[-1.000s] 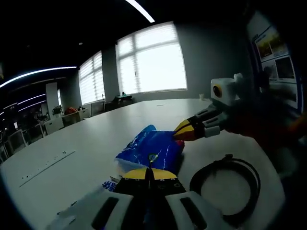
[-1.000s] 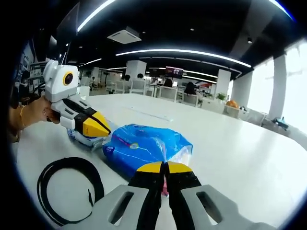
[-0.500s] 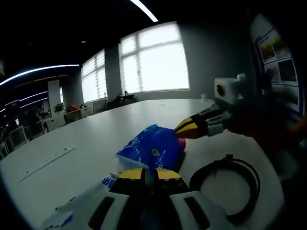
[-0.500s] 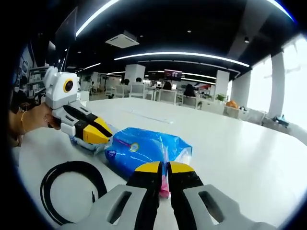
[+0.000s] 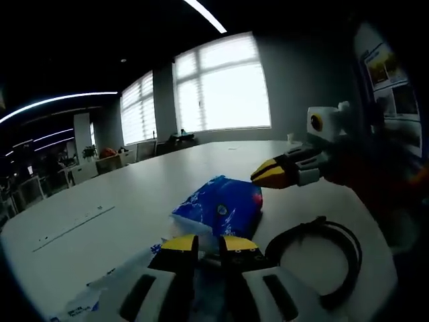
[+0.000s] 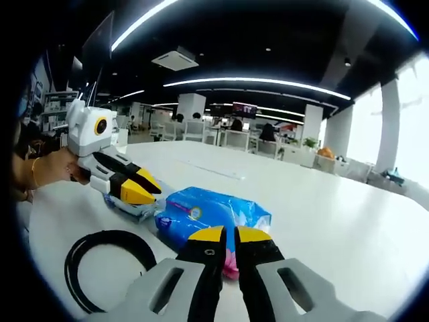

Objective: Arrange the tabletop items into an orderly group along one side of the table until the central work area is clear of visible clutter.

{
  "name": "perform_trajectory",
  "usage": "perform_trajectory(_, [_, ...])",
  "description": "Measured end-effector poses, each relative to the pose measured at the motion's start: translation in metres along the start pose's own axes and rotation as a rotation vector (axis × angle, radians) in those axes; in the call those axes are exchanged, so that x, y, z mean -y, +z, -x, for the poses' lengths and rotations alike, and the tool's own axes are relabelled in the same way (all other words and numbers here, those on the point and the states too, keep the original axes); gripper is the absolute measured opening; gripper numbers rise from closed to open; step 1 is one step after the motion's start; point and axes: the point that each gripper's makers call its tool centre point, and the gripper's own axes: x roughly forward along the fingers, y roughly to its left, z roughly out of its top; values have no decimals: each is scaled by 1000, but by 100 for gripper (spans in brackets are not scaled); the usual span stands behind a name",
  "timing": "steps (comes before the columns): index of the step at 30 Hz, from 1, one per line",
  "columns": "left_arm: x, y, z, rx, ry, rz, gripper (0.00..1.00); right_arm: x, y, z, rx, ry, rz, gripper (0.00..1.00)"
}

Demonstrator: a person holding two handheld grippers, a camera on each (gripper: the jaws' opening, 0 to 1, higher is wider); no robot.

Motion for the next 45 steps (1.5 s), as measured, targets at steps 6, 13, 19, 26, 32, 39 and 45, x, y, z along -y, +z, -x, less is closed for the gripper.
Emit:
perform_trajectory(6, [2, -2, 8, 1, 10, -7, 19, -3, -3, 1, 4, 5, -6, 6])
perform_trajectory(13, [-6, -8, 21, 0, 43, 5, 22, -10, -4, 5, 31, 7, -28, 12])
perform_trajectory(19, [-9, -6, 38, 17, 78, 30, 27, -17, 3, 9, 61, 25, -32, 14])
perform_trajectory(26, [-4, 4, 56, 79, 62, 115, 30, -30, 14, 9, 90, 66, -47, 21])
perform_trajectory(32, [-12, 0, 73, 71, 118, 53, 31, -43, 25, 7, 115, 96, -44, 24])
perform_trajectory(39, [-21, -12, 92, 78, 166, 72, 34, -61, 32, 4, 125, 135, -32, 24])
perform_trajectory(45, [-30, -13, 121, 100, 248, 36, 40, -67, 39, 5, 141, 149, -25, 24])
